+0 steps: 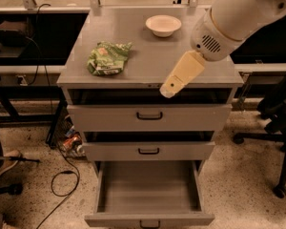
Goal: Place green jalapeno chip bag into bottom drawer
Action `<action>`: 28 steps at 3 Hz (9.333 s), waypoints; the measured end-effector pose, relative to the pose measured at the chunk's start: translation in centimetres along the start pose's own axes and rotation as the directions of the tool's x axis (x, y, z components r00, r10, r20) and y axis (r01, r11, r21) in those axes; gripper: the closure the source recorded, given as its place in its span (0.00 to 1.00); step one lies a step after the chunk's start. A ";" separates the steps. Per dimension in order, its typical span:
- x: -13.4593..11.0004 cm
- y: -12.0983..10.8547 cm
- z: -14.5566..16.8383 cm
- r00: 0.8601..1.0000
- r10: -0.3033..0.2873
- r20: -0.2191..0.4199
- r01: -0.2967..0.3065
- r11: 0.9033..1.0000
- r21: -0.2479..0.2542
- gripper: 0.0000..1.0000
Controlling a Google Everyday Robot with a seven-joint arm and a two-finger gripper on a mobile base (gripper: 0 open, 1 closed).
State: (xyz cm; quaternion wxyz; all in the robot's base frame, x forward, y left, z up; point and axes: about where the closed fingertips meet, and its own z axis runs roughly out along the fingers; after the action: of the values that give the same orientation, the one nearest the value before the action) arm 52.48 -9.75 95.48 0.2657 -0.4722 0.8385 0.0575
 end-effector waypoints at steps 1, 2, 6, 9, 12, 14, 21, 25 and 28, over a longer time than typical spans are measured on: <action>0.0 0.0 0.0 1.000 0.000 0.000 0.000 1.000 0.000 0.00; -2.4 -1.0 2.4 0.997 0.029 0.074 -0.029 1.000 0.000 0.00; -19.3 -3.5 19.0 0.988 0.092 0.124 -0.091 0.996 -0.011 0.00; -19.3 -3.9 23.5 0.971 0.231 0.055 -0.230 0.973 -0.028 0.67; -7.5 -3.3 13.2 0.924 0.375 0.079 -0.377 0.926 0.016 1.00; 4.0 0.9 6.5 0.856 0.510 -0.084 -0.504 0.859 0.085 1.00; 10.9 23.5 29.6 0.816 0.358 -0.454 -0.539 0.756 -0.372 1.00; 18.0 19.0 46.4 0.824 0.456 -0.335 -0.565 0.693 -0.448 1.00; 20.1 14.8 53.3 0.852 0.470 -0.229 -0.519 0.706 -0.482 1.00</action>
Offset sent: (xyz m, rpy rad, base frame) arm 0.0909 0.0657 -0.0220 0.2364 -0.0947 -0.0477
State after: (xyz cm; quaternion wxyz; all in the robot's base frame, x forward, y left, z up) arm 52.80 1.54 37.70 0.0631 -0.2863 0.8960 0.3334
